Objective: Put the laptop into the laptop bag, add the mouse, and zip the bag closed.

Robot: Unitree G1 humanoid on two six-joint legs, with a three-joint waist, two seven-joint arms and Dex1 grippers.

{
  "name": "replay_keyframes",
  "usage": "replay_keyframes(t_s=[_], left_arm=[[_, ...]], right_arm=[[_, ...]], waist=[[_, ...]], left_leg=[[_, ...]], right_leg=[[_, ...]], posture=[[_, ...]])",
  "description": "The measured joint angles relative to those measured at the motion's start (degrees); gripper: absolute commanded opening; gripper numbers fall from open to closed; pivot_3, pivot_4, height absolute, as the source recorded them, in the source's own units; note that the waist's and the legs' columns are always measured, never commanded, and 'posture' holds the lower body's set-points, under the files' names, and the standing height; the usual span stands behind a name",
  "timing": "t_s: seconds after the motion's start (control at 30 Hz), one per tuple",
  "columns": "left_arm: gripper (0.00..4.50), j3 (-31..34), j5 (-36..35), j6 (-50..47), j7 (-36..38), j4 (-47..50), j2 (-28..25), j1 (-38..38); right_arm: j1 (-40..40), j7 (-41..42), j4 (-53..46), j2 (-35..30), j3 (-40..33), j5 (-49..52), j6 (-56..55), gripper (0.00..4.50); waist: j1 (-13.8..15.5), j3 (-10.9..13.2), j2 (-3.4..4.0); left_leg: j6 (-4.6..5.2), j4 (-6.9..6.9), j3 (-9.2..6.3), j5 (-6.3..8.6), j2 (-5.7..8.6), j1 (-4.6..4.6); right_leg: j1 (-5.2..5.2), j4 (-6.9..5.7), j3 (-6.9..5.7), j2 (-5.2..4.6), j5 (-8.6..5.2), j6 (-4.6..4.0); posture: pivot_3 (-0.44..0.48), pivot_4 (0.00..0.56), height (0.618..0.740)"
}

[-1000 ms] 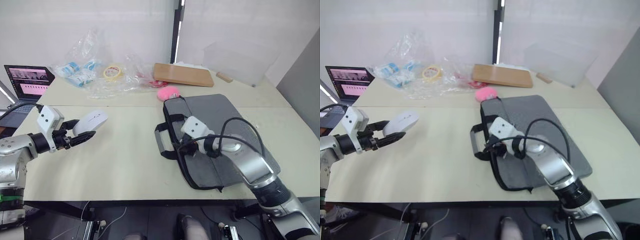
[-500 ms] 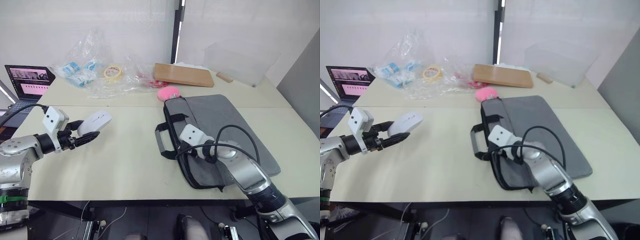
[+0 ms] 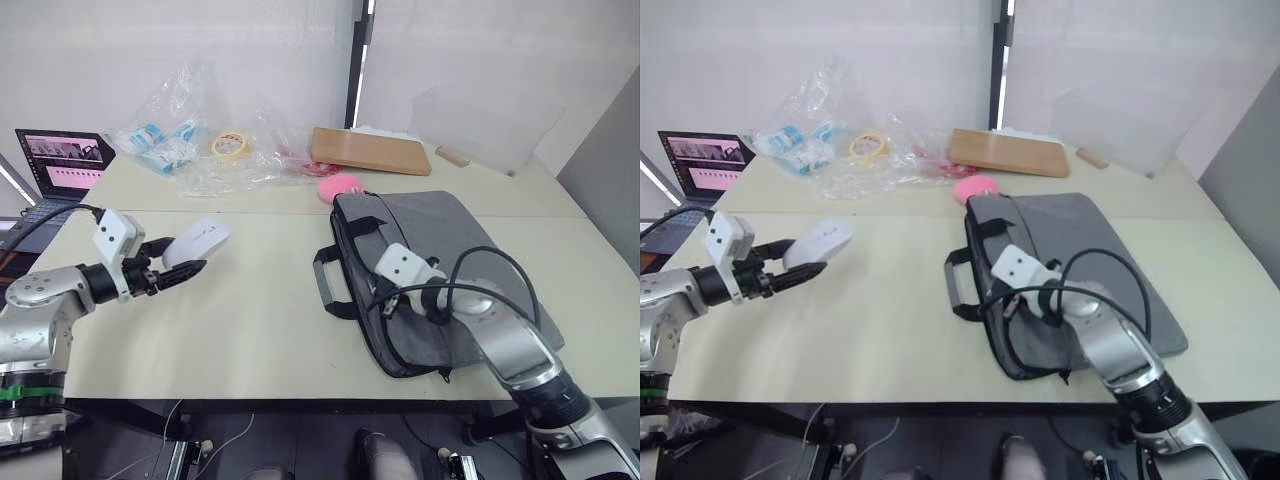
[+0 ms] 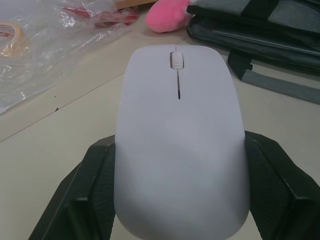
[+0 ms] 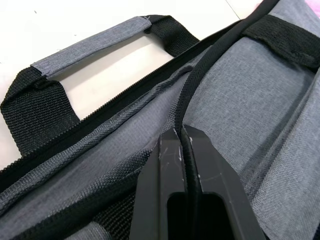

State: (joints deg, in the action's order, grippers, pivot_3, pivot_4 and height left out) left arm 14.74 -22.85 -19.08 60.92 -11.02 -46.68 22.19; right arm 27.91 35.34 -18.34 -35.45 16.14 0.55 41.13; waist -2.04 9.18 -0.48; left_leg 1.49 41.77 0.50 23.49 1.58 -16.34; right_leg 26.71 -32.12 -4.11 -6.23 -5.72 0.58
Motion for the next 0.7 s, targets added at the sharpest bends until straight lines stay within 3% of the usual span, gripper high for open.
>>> replay_keyframes(t_s=[0.33, 0.43, 0.7], left_arm=[[2.84, -4.24, -0.01, -0.47, 2.6, 1.23, 1.85, 3.35], [2.84, -8.48, 0.41, -0.46, 4.01, 2.02, 3.99, 4.21], [2.84, -16.49, 2.52, 0.77, 5.61, 1.69, 10.7, 11.88]], right_arm=[[4.37, 6.36, -5.54, 1.47, -13.48, 17.21, 14.14, 0.03], [7.29, 7.13, -5.87, 2.9, -19.79, 24.42, 21.24, 0.03], [11.05, 5.47, -5.07, 7.63, -28.3, 37.47, 34.5, 0.03]], waist=[[0.1, 0.0, -0.01], [0.2, 0.0, -0.01], [-0.23, 0.01, -0.02]], left_leg=[[0.05, 0.0, -0.03, 0.02, -0.02, 0.02], [0.07, 0.01, -0.05, 0.03, -0.02, 0.0], [0.11, 0.01, 0.0, 0.04, -0.08, -0.11]], right_leg=[[-0.03, -0.01, 0.01, 0.0, 0.0, 0.0], [-0.05, 0.0, 0.0, 0.0, 0.0, 0.0], [-0.07, -0.06, 0.14, 0.01, 0.01, 0.0]], posture=[[0.0, 0.15, 0.74], [0.0, 0.15, 0.74], [0.0, 0.15, 0.74]])
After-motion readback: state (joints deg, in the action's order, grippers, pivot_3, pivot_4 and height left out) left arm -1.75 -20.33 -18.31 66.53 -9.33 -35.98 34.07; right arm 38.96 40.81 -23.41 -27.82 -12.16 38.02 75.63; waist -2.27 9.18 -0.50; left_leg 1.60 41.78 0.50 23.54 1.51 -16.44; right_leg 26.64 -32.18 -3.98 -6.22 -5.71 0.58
